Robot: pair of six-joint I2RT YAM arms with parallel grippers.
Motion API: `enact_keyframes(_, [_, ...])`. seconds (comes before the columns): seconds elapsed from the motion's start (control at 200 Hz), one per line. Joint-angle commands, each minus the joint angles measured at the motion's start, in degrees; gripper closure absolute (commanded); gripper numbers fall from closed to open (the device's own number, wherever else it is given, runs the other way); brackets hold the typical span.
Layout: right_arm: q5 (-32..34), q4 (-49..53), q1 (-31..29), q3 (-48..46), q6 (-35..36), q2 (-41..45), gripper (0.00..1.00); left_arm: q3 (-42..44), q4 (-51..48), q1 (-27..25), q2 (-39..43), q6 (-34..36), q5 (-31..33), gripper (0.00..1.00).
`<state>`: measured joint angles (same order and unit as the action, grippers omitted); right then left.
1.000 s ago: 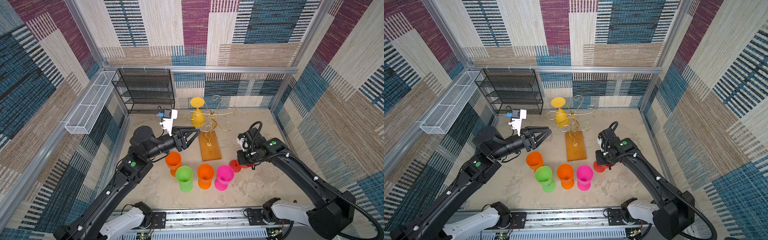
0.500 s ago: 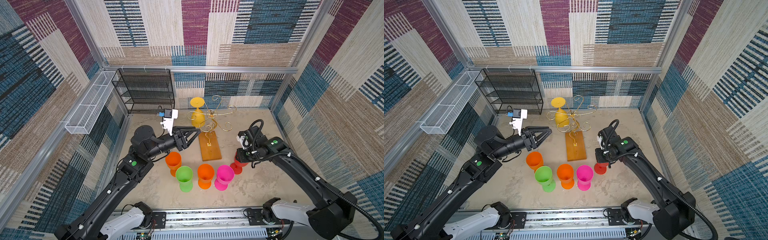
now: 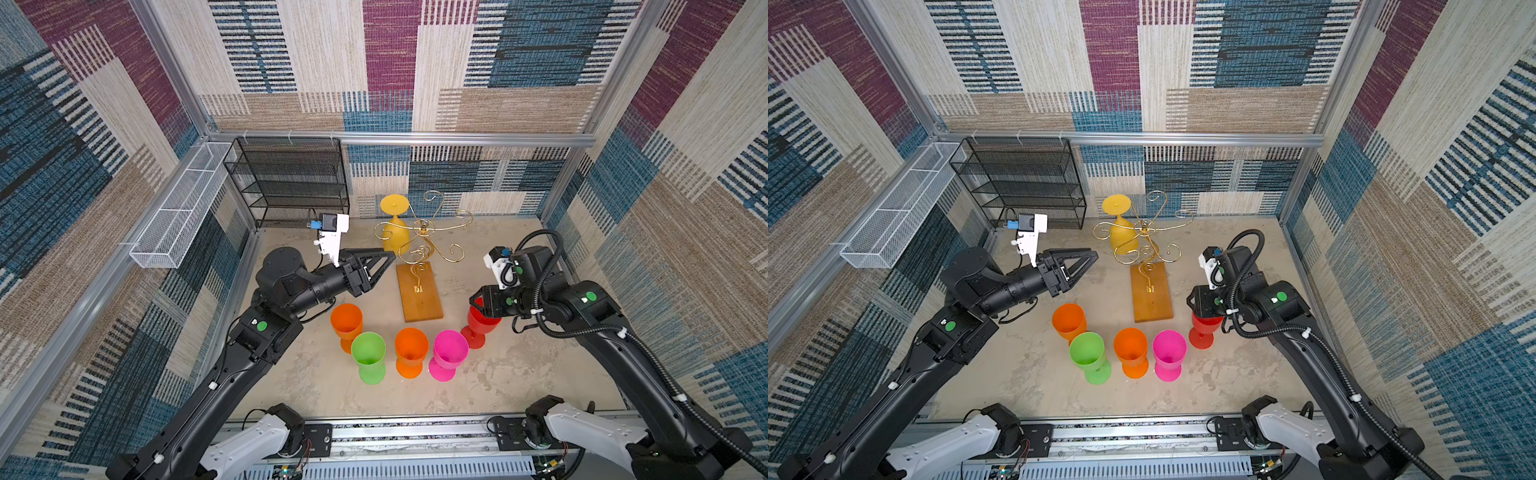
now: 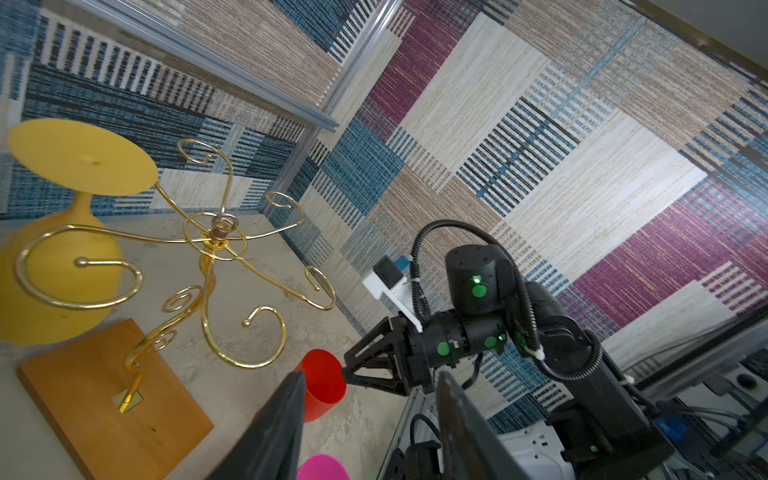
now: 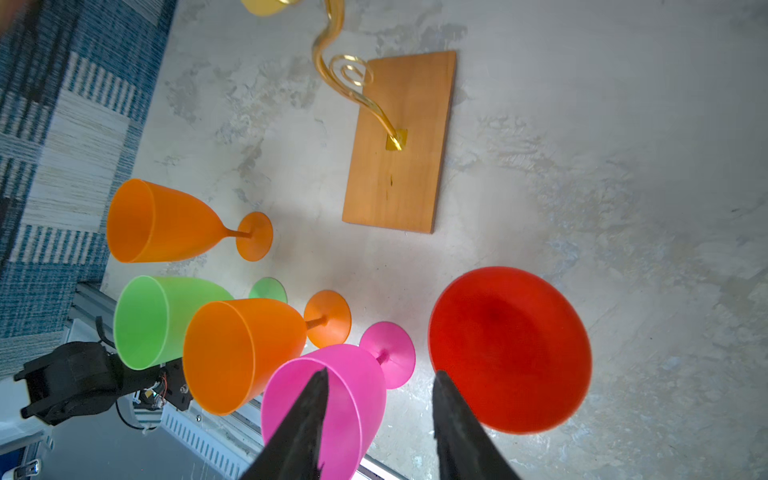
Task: Take the wine glass off the wine glass rack
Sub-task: 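Set the red glass upright beside the pink glass and open the right gripper, then reach the left gripper to the yellow glass foot on the rack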
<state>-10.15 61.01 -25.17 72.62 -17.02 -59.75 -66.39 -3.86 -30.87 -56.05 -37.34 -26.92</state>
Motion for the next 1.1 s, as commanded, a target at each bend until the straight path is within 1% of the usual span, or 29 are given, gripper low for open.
enact_keyframes(0.0, [4.4,-3.7,-0.1,1.6,-3.1,3.1,0.56,-0.1,-2.8,3.1,0.3,-2.0,2.3,0.47])
enact_keyframes(0.13, [7.8,-11.1,-0.1,-1.1,-6.1,9.0,0.53,3.0,1.8,9.0,-0.1,-9.6,-0.3,0.47])
enact_keyframes(0.235, [8.9,-18.3,-0.1,-4.6,-7.1,13.3,0.52,4.6,6.1,12.7,-2.7,-14.8,-3.3,0.47])
enact_keyframes(0.346, [8.9,-24.5,-0.1,-7.5,-7.6,16.5,0.51,4.1,8.9,15.2,-6.4,-16.8,-5.6,0.47])
enact_keyframes(0.461, [9.9,-29.0,-0.1,-9.8,-8.0,18.6,0.49,1.2,8.6,16.3,-10.7,-15.2,-5.4,0.47])
enact_keyframes(0.596, [9.4,-32.9,-0.1,-12.5,-8.4,20.1,0.47,-4.1,8.1,17.2,-17.2,-12.9,-5.6,0.46])
enact_keyframes(0.636, [9.4,-33.5,-0.1,-13.0,-8.5,20.3,0.47,-5.5,9.0,17.6,-19.6,-13.5,-5.8,0.46])
enact_keyframes(0.656, [9.6,-33.7,-0.1,-13.1,-8.5,20.4,0.47,-6.3,9.9,17.7,-20.9,-14.1,-8.0,0.46])
enact_keyframes(0.701, [9.8,-34.0,0.0,-13.8,-8.6,20.5,0.46,-7.9,11.5,18.0,-23.6,-14.9,-9.7,0.45])
enact_keyframes(0.861, [10.4,-34.8,-0.1,-15.5,-8.9,22.0,0.45,-14.0,12.6,18.7,-32.1,-15.6,-11.5,0.44])
enact_keyframes(0.956, [11.1,-34.8,-0.1,-15.7,-8.8,22.6,0.44,-18.1,13.6,18.7,-36.8,-16.3,-14.1,0.44])
enact_keyframes(1.092, [11.8,-34.4,-0.1,-16.1,-8.7,23.3,0.43,-20.9,17.2,18.7,-41.4,-19.9,-17.1,0.43])
